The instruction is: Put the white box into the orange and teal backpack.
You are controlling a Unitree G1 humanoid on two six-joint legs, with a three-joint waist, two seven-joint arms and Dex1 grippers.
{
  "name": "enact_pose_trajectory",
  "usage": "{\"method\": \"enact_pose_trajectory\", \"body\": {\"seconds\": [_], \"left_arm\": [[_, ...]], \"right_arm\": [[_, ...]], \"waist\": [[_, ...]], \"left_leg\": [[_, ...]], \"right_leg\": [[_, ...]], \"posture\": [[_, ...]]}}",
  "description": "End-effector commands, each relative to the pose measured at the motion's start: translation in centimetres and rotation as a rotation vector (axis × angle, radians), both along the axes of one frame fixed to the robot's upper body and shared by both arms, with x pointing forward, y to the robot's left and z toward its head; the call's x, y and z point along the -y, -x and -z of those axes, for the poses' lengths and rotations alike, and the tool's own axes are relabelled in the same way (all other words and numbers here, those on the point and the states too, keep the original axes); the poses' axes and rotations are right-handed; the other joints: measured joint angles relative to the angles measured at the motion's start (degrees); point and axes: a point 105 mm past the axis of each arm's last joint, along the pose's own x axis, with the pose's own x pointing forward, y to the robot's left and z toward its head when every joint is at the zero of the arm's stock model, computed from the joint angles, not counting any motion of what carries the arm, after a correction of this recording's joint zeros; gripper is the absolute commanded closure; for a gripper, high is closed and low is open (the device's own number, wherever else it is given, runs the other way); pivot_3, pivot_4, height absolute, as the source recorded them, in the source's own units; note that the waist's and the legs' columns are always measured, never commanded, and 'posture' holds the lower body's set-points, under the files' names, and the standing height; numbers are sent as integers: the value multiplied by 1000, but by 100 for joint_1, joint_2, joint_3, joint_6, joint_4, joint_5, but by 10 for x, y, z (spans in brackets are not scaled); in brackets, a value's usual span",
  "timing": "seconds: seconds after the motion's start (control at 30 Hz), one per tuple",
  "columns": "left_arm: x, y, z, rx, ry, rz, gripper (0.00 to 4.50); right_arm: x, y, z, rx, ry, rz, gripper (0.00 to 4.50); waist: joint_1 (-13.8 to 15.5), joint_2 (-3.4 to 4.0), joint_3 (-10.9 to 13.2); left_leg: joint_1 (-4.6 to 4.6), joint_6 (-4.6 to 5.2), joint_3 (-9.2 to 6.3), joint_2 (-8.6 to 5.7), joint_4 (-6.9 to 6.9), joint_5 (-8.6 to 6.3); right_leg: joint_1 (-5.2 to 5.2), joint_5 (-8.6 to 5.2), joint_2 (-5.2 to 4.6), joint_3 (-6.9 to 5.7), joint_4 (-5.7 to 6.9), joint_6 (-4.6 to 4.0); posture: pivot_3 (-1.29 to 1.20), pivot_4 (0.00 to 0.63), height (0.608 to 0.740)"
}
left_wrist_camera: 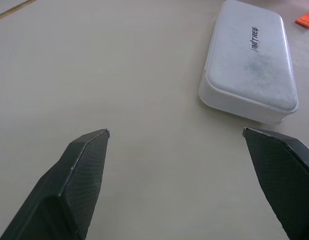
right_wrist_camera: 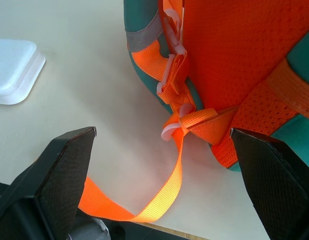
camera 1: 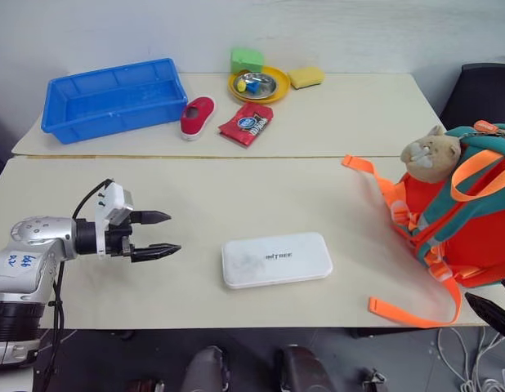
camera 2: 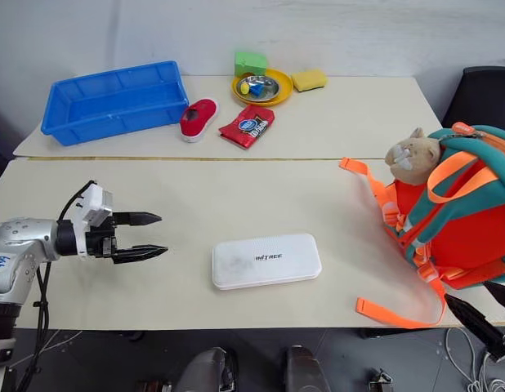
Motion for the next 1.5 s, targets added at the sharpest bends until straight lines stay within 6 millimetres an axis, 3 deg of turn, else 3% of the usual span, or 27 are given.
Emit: {"method": "enact_pose_trajectory", "body": {"seconds": [0.03,0.63,0.77,0.97,1.0,1.1,1.2,1.47,1.5], "left_arm": [[-4,1,-12,50,-18,7,0],[-4,-2,-8,31,-42,-14,0],[1,1,-7,3,-49,12,0],[4,10,-3,-272,39,-78,0],[5,12,-3,-285,39,-78,186],[12,23,-7,-360,100,-38,938],[21,32,-5,-461,143,-29,1914],[36,36,12,-803,246,-135,4447],[36,35,15,-834,252,-159,4465]], "right_arm": [[-1,-1,-1,1,14,-8,140],[-9,-2,-1,-2,67,-30,140],[-37,-7,-10,3,88,-158,140],[-89,-24,-23,25,164,-416,140],[-93,-25,-23,21,174,-445,51],[-111,-33,-19,5,200,-540,667],[-121,-44,-14,2,242,-599,1691],[-123,-85,6,-23,393,-695,4472],[-122,-88,9,-27,405,-703,4493]], "waist": [[2,0,0],[-1,0,0],[-7,0,0],[-15,-4,2],[-13,-4,2],[-4,-12,6],[-4,-16,8],[5,-28,14],[7,-28,14]], "left_leg": [[0,0,0,0,0,0],[0,0,1,-2,0,1],[0,0,1,-1,0,1],[0,-2,-1,-1,2,4],[0,-3,-1,-1,2,5],[-3,-22,-2,-1,1,16],[-5,-25,-1,-1,6,18],[-12,-26,-3,-3,29,21],[-14,-26,-4,-3,29,21]], "right_leg": [[0,0,0,0,0,0],[0,0,-1,1,0,0],[0,0,-1,2,1,0],[-1,0,0,2,7,0],[-1,0,0,2,6,1],[-4,0,2,0,5,1],[-5,0,2,1,7,1],[-11,-1,3,0,22,1],[-13,-1,4,0,22,2]], "posture": [[0,150,740],[0,150,740],[0,150,740],[0,150,740],[0,150,740],[0,150,740],[0,150,740],[0,150,740],[0,150,740]]}}
